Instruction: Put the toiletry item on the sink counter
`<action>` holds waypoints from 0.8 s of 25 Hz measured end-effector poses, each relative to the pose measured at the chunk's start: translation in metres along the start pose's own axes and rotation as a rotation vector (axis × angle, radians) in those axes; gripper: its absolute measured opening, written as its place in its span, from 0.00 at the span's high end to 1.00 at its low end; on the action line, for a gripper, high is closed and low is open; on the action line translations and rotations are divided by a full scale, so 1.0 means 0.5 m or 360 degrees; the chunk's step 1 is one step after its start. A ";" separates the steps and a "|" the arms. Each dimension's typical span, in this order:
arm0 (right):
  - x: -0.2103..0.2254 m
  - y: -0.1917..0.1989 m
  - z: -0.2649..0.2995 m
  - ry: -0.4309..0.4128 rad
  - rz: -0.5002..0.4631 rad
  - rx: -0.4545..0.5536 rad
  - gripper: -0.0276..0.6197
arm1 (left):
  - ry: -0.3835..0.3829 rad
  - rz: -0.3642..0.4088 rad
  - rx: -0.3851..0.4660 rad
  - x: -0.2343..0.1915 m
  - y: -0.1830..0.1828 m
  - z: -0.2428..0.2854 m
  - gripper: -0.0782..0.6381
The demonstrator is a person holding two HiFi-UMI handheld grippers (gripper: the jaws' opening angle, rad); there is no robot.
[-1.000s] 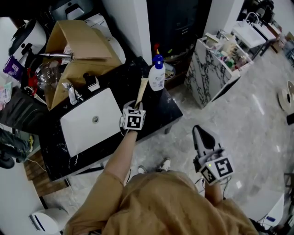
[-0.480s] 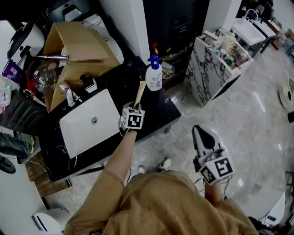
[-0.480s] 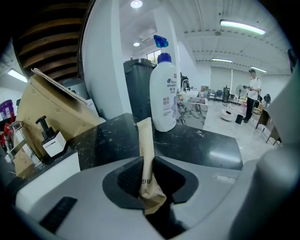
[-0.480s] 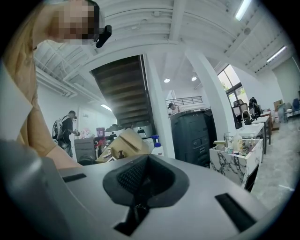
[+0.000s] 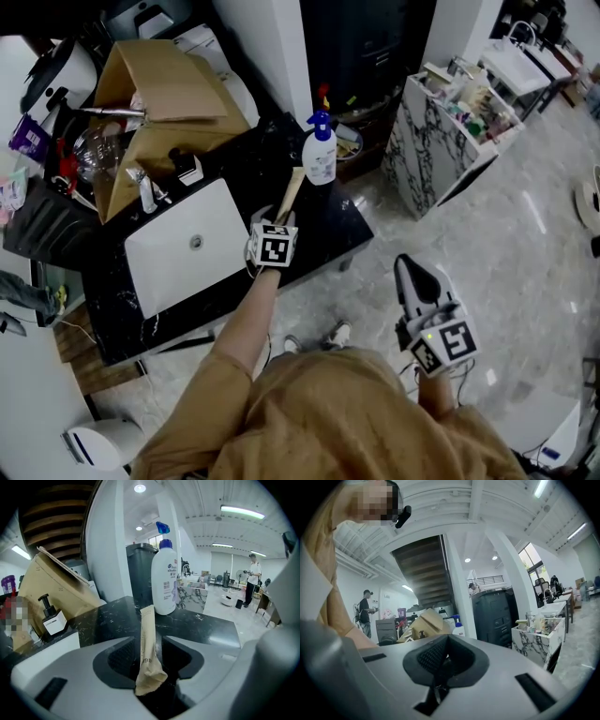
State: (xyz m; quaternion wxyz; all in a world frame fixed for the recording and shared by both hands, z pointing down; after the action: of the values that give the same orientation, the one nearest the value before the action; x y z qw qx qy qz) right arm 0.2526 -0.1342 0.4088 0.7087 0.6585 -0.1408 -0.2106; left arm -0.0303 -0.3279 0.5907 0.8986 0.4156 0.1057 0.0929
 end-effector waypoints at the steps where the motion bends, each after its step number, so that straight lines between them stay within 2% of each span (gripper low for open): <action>1: -0.001 0.000 0.002 -0.0006 -0.0004 0.0003 0.95 | 0.0016 -0.0024 0.0020 0.000 -0.001 -0.005 0.65; 9: -0.030 -0.010 0.041 -0.0095 0.0018 0.0037 0.95 | 0.0094 -0.0165 0.0158 -0.017 -0.021 -0.068 0.59; 18: -0.087 -0.014 0.084 -0.0176 0.0007 0.0046 0.95 | 0.0159 -0.0232 0.0327 -0.068 -0.003 -0.174 0.60; 20: -0.103 -0.020 0.091 -0.0188 0.0008 0.0050 0.95 | 0.0169 -0.0230 0.0368 -0.085 -0.004 -0.198 0.65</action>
State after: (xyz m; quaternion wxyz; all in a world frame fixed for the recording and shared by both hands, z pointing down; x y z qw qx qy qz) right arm 0.1850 -0.1493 0.4072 0.6892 0.6556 -0.1873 -0.2452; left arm -0.0976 -0.2680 0.5316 0.8422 0.5022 0.1927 0.0370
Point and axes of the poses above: the fingertips, and each gripper's own axes: z forward along the fingers, x to its right, y out of its underside, the point moved 8 cm from there along -z, backward along the fingers, and after that the axes turned 14 degrees about -z, right-handed, at the moved point
